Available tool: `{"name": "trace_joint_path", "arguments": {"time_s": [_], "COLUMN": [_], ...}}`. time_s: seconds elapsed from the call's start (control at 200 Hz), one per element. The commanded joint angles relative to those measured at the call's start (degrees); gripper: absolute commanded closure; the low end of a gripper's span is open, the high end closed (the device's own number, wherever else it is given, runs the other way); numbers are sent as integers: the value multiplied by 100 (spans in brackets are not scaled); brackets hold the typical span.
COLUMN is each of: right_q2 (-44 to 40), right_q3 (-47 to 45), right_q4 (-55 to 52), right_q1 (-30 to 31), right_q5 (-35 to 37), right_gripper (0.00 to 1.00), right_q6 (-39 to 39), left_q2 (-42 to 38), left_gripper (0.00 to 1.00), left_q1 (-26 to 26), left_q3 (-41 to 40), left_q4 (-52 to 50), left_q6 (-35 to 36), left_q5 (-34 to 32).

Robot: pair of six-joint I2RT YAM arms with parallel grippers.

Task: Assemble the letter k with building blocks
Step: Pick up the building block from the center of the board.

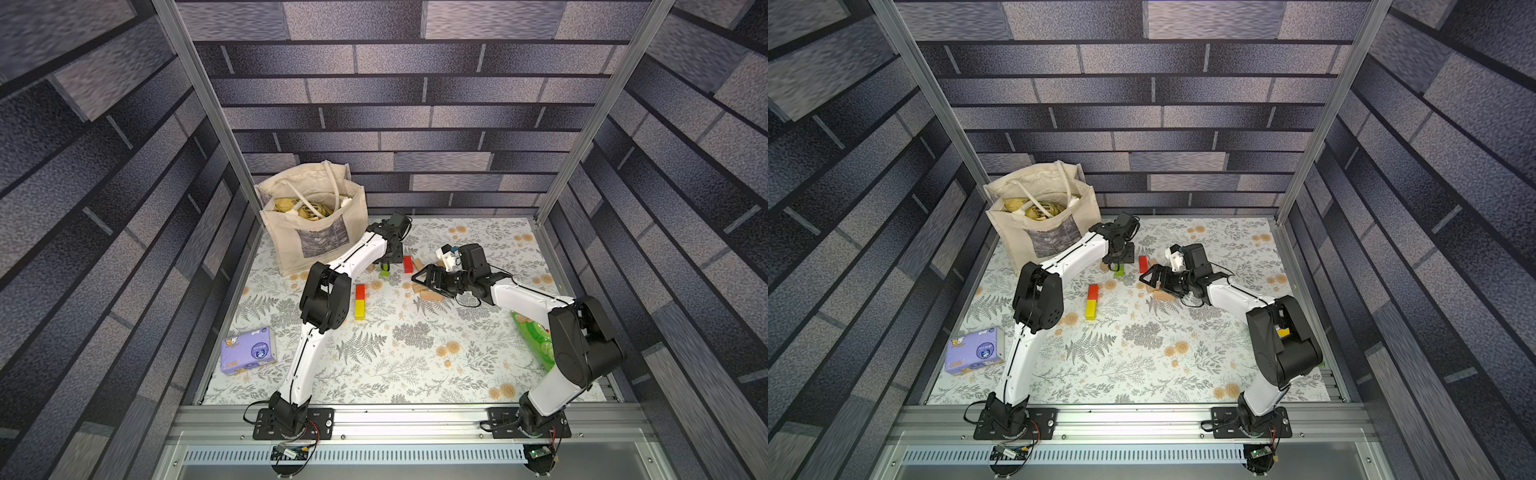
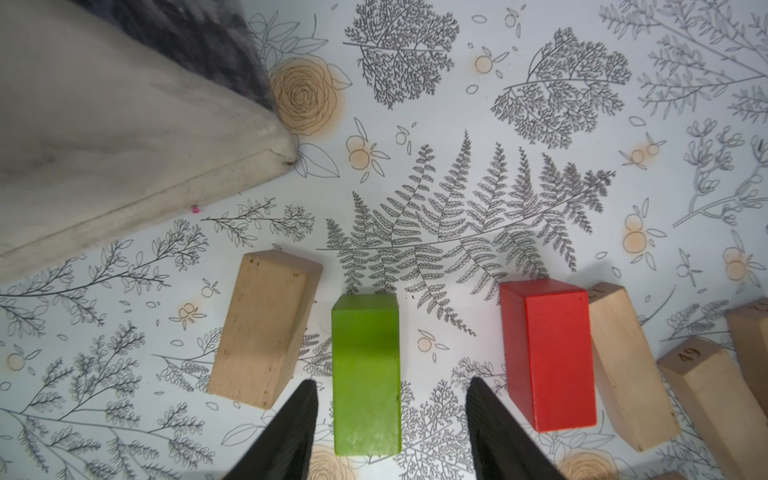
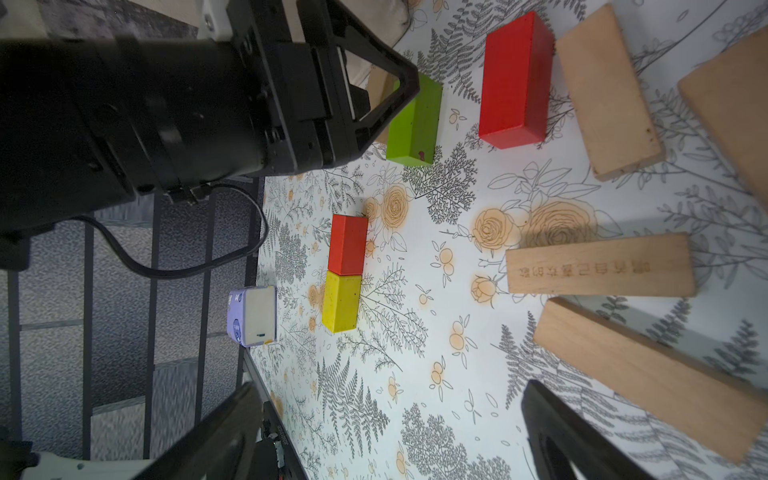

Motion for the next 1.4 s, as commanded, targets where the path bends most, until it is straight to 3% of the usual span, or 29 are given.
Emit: {"name": "trace_joint_path", "arguments": {"time_s": [0.0,0.801,1.398], "right_q2": [120,128,155], "right_q3": [-101,-176,-200], "right_q4": [115,123,141], "right_q1": [-47,-111,-124], "right_q5": [-146,-153,-172], "right_gripper": [0,0,0], "right_q6": [-15,-32,-4], "left_q2": [-45,377,466], "left_gripper": [43,47,62], "left_q1": [23,129,111], "left_q3": [-114,14,235], "left_q4": [-139,-141,-300], "left_q6": [-171,-200,-134], "left_q5": [-31,118,-83]}}
